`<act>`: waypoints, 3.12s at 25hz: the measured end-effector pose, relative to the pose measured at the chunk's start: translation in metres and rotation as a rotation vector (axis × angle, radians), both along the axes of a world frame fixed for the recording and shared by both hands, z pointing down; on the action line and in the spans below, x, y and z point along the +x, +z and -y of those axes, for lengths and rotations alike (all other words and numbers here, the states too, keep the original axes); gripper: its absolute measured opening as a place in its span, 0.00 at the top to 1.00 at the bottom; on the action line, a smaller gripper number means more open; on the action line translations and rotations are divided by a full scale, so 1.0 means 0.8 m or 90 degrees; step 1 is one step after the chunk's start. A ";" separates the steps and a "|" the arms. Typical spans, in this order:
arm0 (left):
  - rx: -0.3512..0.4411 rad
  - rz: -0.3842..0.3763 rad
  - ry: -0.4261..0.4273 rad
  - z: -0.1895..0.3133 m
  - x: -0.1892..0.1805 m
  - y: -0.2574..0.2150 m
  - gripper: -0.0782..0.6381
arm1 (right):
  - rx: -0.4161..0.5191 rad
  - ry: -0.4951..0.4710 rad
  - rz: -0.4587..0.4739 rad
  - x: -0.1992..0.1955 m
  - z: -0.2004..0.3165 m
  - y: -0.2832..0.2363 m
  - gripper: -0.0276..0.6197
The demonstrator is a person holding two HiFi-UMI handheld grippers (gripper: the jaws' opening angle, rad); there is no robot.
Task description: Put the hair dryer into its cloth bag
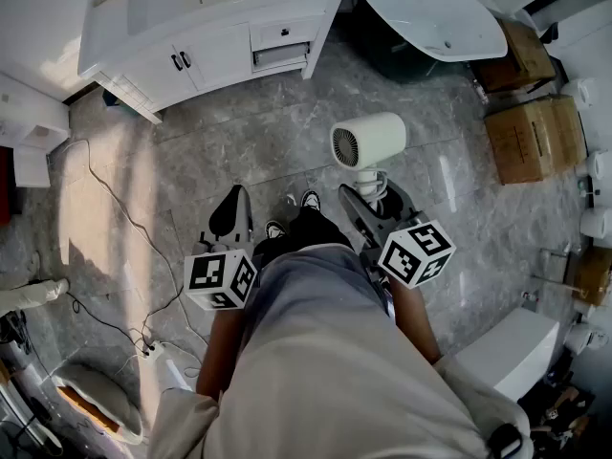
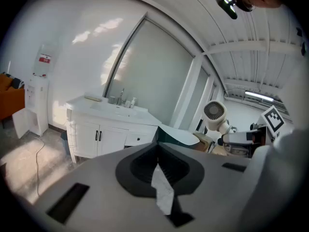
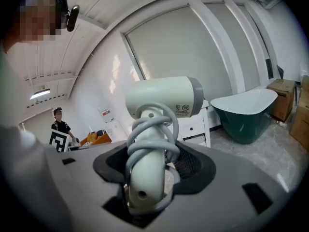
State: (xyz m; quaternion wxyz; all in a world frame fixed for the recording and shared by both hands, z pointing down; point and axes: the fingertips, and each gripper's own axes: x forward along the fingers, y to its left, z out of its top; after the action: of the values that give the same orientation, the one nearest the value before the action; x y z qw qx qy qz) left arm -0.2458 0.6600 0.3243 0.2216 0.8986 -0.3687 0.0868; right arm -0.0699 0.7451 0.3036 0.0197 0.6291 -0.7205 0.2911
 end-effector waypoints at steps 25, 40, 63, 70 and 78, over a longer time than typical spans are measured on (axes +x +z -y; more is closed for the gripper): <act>0.019 0.015 -0.060 0.153 0.045 -0.013 0.88 | 0.033 -0.063 0.050 0.068 0.162 0.000 0.57; 0.046 0.043 -0.063 0.299 0.148 -0.028 0.88 | 0.022 -0.113 0.088 0.161 0.328 0.016 0.57; 0.030 0.026 -0.069 0.403 0.235 -0.022 0.88 | 0.017 -0.128 0.146 0.234 0.439 0.023 0.57; 0.028 0.030 -0.038 0.465 0.257 -0.016 0.88 | 0.008 -0.116 0.133 0.247 0.489 0.025 0.57; 0.013 0.046 -0.024 0.563 0.268 -0.014 0.88 | -0.015 -0.132 0.117 0.255 0.580 0.031 0.57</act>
State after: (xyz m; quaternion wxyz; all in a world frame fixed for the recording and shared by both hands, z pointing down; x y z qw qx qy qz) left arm -0.0312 0.2093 0.3131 0.2002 0.8900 -0.3943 0.1111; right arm 0.1342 0.2812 0.3283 -0.0088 0.5217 -0.7768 0.3526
